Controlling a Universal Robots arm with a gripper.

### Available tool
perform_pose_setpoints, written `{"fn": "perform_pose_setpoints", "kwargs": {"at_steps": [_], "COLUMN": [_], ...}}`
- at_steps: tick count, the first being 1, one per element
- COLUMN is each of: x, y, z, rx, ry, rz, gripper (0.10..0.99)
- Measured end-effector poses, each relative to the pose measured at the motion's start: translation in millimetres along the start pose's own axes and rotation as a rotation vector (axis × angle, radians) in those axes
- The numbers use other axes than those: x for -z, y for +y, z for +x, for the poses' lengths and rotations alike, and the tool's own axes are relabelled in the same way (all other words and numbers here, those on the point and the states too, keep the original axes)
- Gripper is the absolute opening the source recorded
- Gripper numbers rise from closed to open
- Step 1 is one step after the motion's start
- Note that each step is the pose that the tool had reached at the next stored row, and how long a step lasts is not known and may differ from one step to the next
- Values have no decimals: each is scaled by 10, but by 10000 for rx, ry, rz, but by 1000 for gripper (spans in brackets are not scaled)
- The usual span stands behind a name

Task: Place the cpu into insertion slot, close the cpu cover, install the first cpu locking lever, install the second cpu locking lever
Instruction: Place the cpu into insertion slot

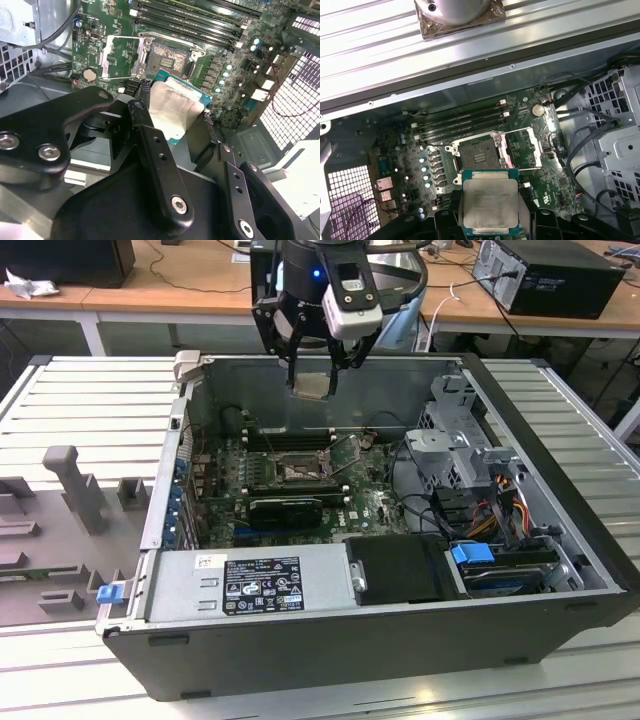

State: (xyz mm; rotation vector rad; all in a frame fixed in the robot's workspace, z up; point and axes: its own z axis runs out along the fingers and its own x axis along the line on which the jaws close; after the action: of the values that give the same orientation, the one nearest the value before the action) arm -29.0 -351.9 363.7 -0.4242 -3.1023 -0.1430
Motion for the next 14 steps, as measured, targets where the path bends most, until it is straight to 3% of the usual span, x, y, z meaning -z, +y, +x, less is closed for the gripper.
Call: {"fn": "perform_pose_setpoints", "kwargs": {"at_steps": [14], "x": [0], "y": [0], "z": [0], "rx": [-503], "ry": [-45], "rz": [-10], "gripper": [529]}}
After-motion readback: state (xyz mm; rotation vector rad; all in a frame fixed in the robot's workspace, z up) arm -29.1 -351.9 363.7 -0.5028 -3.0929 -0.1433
